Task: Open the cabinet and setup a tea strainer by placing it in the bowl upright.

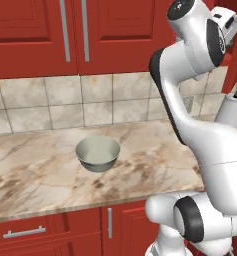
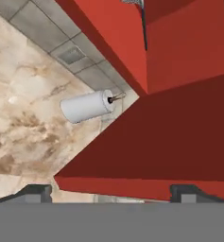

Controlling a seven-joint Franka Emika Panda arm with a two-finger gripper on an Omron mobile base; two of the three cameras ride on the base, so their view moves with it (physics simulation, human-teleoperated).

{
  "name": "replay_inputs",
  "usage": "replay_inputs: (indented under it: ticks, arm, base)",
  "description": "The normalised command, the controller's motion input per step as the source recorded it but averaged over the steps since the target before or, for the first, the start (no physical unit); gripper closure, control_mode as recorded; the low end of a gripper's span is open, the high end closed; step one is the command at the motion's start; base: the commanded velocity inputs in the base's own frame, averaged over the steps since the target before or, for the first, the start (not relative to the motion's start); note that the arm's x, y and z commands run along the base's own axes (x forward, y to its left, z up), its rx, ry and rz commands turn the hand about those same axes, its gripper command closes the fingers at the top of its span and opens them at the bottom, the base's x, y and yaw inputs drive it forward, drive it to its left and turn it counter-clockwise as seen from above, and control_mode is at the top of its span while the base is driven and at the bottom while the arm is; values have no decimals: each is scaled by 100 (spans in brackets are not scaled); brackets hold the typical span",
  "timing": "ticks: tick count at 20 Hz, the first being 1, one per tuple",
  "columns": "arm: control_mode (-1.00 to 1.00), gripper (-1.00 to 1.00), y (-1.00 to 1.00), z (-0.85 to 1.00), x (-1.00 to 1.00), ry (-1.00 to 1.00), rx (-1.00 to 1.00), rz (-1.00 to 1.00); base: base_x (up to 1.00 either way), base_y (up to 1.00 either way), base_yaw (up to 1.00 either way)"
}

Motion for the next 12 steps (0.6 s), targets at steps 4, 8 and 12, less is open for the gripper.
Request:
replay_inputs:
  ticks: [4, 8, 12]
  arm:
    - [-100, -100, -28, -4, 59, 50, -23, -13]
    - [-100, -100, -42, 0, 56, 41, -22, -9]
    - [-100, -100, -35, 0, 33, 36, -21, -11]
  base:
    - [0, 0, 0]
    - [0, 0, 0]
    - [0, 0, 0]
